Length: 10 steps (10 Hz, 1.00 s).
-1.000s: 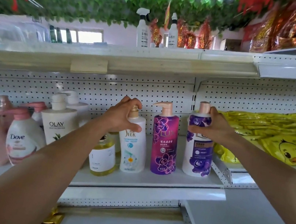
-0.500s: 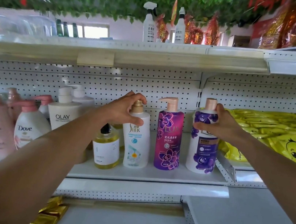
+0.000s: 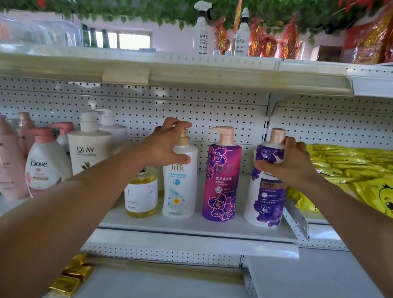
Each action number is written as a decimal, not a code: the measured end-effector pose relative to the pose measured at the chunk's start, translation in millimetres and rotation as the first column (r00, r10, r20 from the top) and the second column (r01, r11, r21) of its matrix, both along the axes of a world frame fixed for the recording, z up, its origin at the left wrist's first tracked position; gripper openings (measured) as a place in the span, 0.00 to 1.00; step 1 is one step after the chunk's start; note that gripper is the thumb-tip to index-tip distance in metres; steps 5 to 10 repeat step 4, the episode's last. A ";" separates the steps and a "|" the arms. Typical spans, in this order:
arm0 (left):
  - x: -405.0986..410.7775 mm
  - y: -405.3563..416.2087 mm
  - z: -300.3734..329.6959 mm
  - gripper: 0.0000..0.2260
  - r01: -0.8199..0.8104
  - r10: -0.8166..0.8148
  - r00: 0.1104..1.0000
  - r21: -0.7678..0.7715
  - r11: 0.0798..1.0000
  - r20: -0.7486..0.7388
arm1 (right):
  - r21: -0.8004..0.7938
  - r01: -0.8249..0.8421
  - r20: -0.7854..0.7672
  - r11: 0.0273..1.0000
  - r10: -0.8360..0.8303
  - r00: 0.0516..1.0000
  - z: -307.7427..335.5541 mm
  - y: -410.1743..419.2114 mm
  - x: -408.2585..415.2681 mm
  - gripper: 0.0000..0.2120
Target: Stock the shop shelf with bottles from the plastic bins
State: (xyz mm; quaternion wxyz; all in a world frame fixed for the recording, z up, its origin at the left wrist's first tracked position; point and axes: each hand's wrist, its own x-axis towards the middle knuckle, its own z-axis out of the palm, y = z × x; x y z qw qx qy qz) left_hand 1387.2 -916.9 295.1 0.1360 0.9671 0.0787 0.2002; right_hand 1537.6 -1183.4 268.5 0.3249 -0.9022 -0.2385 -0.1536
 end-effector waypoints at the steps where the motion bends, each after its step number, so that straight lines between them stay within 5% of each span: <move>1: -11.2 -2.8 -17.0 0.39 -0.042 0.036 0.991 0.042 0.998 0.131 | 0.081 -0.016 0.080 0.997 0.009 0.997 -12.7 -1.6 -6.3 0.38; 3: -43.6 -10.0 -37.3 0.37 -0.069 0.060 0.966 0.028 0.997 0.253 | 0.098 0.051 0.231 0.994 -0.073 0.970 -27.8 -8.8 -29.2 0.35; 4: -58.8 -13.1 -38.1 0.27 -0.055 0.050 0.960 0.010 0.998 0.274 | 0.077 0.098 0.371 0.992 -0.120 0.921 -32.4 -7.1 -48.2 0.29; 10: -58.8 -13.1 -38.1 0.27 -0.055 0.050 0.960 0.010 0.998 0.274 | 0.077 0.098 0.371 0.992 -0.120 0.921 -32.4 -7.1 -48.2 0.29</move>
